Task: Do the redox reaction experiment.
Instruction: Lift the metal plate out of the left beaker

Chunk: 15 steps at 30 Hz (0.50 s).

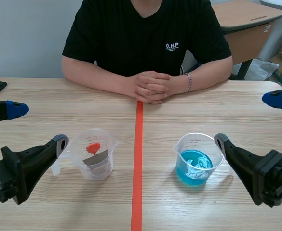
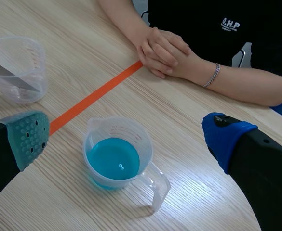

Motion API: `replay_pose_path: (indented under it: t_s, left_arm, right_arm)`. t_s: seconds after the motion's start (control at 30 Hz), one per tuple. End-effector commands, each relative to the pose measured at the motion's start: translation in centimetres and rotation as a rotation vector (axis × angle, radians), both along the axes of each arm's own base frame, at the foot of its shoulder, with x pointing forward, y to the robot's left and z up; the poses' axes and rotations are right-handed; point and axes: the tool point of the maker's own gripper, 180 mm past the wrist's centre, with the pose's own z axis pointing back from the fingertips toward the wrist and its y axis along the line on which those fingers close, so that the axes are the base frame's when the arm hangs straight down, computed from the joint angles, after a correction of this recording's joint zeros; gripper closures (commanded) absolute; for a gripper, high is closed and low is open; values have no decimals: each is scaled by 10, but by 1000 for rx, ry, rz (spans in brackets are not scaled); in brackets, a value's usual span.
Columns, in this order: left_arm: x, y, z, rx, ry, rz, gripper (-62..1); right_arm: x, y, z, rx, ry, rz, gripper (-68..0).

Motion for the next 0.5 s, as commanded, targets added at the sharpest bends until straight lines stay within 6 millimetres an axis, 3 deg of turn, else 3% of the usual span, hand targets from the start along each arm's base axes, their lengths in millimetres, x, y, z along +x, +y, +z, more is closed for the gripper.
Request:
replay_pose_path:
  t_s: [0.0, 0.27, 0.47]
  left_arm:
    - [2, -3, 9, -8, -27, -9, -623]
    - [-6, 10, -2, 62, 0, 5, -623]
    - [-14, 45, -21, 159, 49, 156, -623]
  right_arm:
    - [1, 3, 9, 11, -26, 14, -679]
    - [0, 10, 11, 4, -35, 59, -679]
    - [2, 17, 12, -21, -53, 102, -679]
